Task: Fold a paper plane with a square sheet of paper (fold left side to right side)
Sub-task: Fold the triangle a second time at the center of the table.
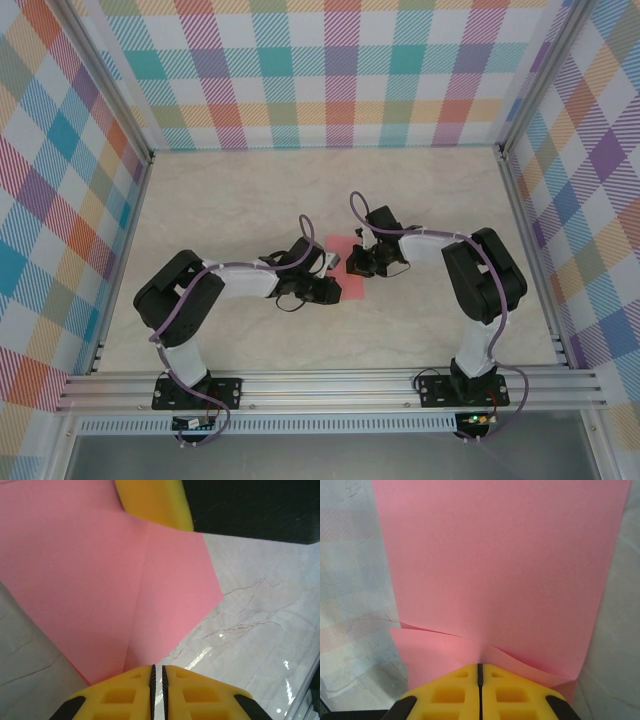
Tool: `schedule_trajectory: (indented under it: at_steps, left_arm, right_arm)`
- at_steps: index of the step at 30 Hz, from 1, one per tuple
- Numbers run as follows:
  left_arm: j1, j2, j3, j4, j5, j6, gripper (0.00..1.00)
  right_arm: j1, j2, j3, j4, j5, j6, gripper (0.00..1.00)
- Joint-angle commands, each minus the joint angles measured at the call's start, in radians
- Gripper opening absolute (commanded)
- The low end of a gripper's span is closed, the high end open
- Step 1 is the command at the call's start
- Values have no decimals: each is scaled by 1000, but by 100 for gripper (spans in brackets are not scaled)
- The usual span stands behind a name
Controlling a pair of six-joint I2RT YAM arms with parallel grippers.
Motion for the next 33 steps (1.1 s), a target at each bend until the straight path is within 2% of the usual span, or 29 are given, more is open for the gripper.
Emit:
schedule_trajectory:
  at_steps: [1, 23, 33]
  left_arm:
    - [-7, 10, 19, 4, -7, -2, 14]
    - [20, -27, -94, 88, -15, -57, 14]
    - [53, -154, -154, 127, 54, -88, 12]
  right_arm:
    - [2, 20, 6, -69, 42, -25, 7]
    - [3, 26, 7, -93, 59, -33, 7]
    - [2, 27, 14, -98, 53, -33, 7]
